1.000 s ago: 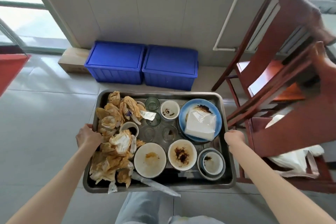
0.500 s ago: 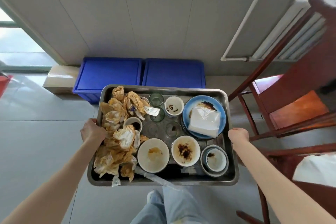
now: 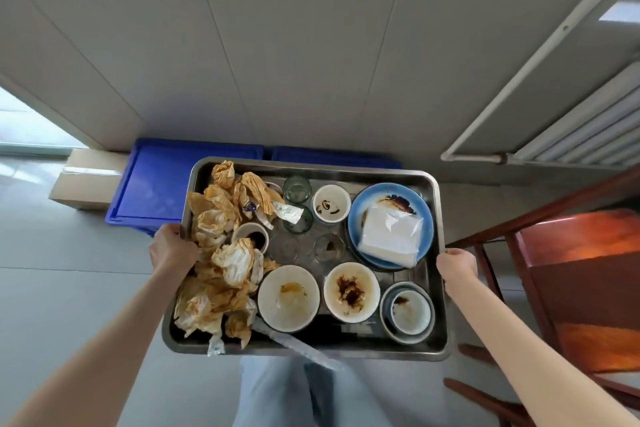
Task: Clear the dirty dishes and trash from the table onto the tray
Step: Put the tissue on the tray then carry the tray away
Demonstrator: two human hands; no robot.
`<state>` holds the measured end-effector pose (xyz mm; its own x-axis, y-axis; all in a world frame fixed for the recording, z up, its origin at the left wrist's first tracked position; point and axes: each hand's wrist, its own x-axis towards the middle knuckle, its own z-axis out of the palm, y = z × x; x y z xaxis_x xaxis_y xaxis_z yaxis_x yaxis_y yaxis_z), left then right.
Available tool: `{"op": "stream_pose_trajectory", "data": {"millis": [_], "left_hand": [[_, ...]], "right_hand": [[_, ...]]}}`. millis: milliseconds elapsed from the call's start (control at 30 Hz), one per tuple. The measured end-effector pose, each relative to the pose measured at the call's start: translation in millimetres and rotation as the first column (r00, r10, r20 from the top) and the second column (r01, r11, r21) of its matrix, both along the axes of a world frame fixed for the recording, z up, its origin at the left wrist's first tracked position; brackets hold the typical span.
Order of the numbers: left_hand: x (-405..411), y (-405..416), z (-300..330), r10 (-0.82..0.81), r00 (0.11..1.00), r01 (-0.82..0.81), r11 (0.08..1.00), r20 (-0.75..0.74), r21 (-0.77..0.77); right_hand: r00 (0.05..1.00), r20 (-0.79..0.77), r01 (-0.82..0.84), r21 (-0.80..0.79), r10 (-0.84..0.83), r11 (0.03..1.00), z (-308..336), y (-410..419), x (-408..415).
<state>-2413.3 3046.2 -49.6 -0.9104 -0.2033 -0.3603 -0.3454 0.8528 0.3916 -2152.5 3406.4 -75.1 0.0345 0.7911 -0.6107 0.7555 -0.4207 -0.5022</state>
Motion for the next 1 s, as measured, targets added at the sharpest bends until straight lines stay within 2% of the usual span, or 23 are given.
{"op": "stream_pose_trajectory", "data": {"millis": [100,433,600,800,1000], "left_hand": [[-37,28,-14,0.015,1.000,-0.015,1.000,-0.004,0.024],[-142,124,-109,-0.099,0.995,0.099,0.995,0.028,-0.019],[-175,152,-160,-0.130,0.990,0.132,0.991,0.055,-0.035],[-195,176,-230,-0.123,0.989,0.128,0.990,0.079,-0.064],[-206,189,-305,-0.097,0.989,0.106,0.991,0.108,-0.079]], "right_hand": [[1.000,0.007,0.015,-0.002,-0.014,1.000,-13,29,-32],[0.992,0.059,0.114,0.034,-0.116,0.993,-100,103,-113],[0.984,0.109,0.136,0.026,-0.138,0.990,-150,117,-134],[0.988,0.083,0.129,-0.021,-0.126,0.991,-219,146,-152],[0.992,0.093,0.086,0.010,-0.086,0.996,-288,170,-171]]}}
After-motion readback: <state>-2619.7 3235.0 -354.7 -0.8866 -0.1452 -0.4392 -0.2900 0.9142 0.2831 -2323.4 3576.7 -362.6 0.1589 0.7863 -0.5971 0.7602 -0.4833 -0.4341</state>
